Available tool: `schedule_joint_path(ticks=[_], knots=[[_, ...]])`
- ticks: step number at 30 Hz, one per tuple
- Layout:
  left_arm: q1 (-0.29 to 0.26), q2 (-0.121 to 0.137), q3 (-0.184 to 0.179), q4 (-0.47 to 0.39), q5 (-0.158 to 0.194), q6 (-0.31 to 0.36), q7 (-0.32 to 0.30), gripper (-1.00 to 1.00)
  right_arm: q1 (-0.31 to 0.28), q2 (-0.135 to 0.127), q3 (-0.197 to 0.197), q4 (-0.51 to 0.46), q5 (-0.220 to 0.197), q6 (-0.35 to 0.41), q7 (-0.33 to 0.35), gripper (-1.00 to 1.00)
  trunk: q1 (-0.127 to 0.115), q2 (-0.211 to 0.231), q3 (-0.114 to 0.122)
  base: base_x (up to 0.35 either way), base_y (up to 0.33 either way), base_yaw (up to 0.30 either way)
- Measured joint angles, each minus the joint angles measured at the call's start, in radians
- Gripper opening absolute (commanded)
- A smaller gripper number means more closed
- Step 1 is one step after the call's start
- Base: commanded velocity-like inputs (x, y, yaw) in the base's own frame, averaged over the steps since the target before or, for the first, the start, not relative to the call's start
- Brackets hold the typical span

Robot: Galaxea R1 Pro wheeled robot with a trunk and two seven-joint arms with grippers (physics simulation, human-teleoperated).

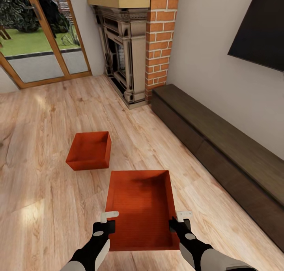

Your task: Move the two storage containers from the living room to the garage. In the garage, place one container on the floor and stack the other container on top of it (either order is fine).

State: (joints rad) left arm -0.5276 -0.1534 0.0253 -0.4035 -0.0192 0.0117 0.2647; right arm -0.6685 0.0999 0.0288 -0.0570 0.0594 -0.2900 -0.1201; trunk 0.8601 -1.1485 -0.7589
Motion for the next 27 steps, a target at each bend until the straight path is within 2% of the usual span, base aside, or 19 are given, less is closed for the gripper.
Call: schedule_joint_path(ticks=[27], knots=[[0.000,0.001,-0.002,-0.001,0.002,0.000,0.000,-1.00,0.000,0.000,-0.002,-0.001,0.003,0.000,0.001,-1.00,0.000,0.000,0.044,0.000,0.000,0.000]])
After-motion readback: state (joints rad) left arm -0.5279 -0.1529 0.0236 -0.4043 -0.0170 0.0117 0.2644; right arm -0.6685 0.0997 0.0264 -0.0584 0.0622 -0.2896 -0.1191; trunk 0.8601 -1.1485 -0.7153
